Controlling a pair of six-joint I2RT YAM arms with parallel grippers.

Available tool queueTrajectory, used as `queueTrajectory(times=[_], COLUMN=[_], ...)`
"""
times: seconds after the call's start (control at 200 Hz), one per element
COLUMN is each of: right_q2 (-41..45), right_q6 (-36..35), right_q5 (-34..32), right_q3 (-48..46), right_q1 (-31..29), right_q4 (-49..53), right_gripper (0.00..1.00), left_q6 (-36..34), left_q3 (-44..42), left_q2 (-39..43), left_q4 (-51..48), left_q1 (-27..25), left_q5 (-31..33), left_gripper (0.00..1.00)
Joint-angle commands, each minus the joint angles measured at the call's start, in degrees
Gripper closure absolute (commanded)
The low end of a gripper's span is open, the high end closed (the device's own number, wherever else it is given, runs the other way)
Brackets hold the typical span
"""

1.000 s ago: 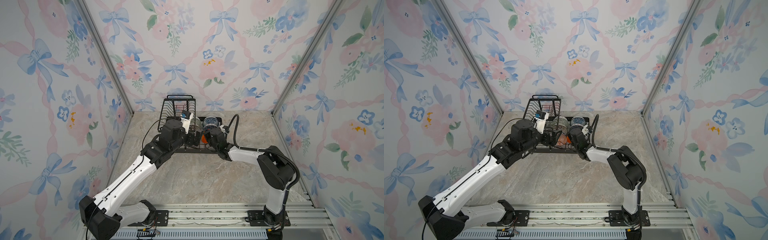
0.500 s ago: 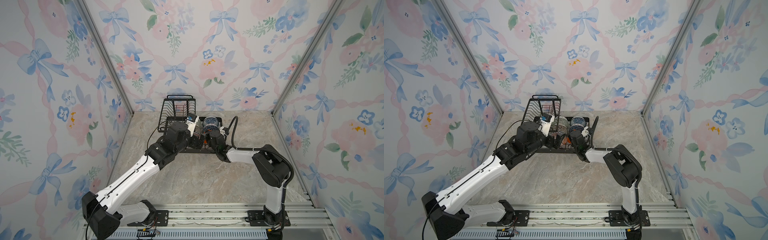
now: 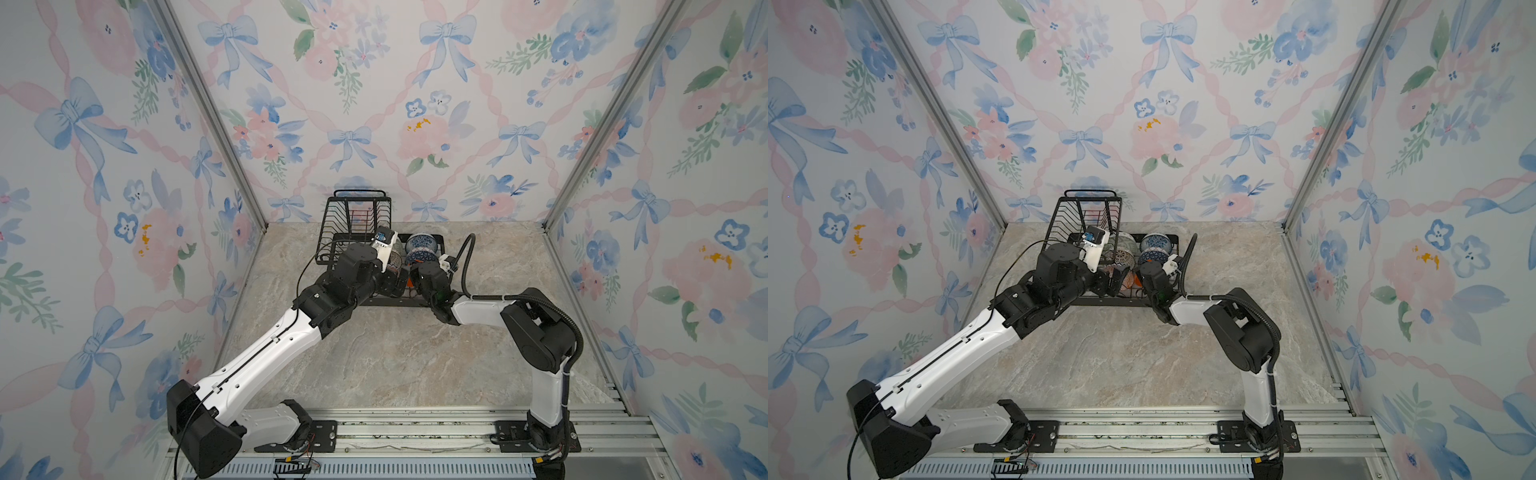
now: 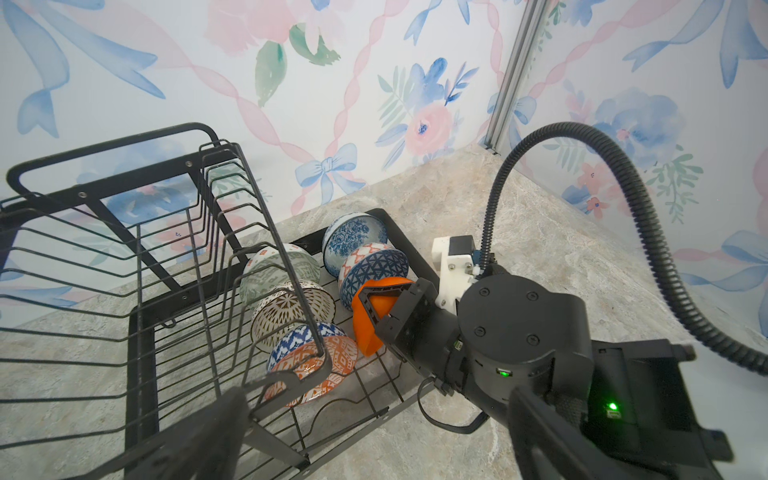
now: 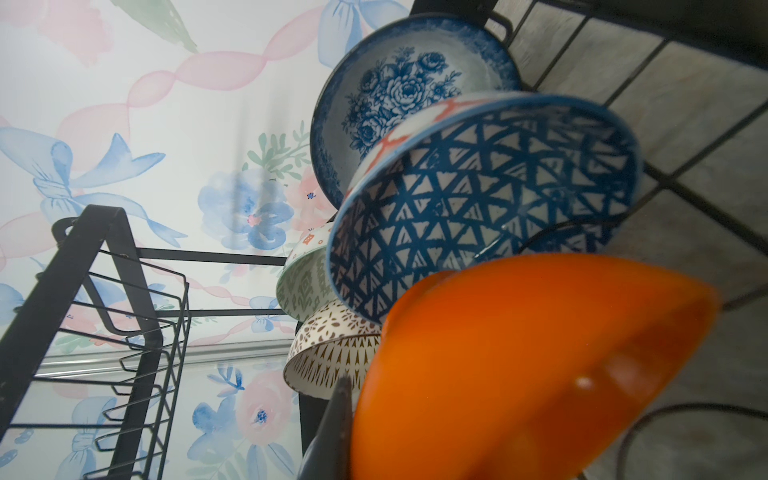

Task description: Load the bowls into the dish rack

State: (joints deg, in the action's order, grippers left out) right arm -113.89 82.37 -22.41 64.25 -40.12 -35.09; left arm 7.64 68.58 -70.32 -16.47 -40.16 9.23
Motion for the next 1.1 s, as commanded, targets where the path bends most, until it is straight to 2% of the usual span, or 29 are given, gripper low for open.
queueTrajectory(times=[0.0, 0.385, 0.685, 1.095], right_q2=[0.6, 3.1, 2.9, 3.1], right_q6=[1.4, 5.4, 7.5, 9.0], right_q5=[-1.1, -4.6, -4.0, -3.0], right_q3=[-0.8, -0.4, 0.7, 1.8], right_q1=[0.3, -1.2, -1.2, -1.3], right_q4=[3.2, 13.8, 16.9, 19.7], right_gripper=[1.00, 0.99, 0.87, 0.81], left_q6=[-0.5, -0.7, -1.2, -1.3], left_q3=[0.2, -0.4, -0.8, -1.2], left_q2=[-0.4, -0.1, 0.4, 1.1], left_q4=[-0.2, -0.2, -0.2, -0.3], left_q1=[-0.4, -1.2, -1.2, -1.4], left_q5=[1.1, 2.0, 2.6, 3.6], left_gripper=[0.02, 0.02, 0.02, 0.02])
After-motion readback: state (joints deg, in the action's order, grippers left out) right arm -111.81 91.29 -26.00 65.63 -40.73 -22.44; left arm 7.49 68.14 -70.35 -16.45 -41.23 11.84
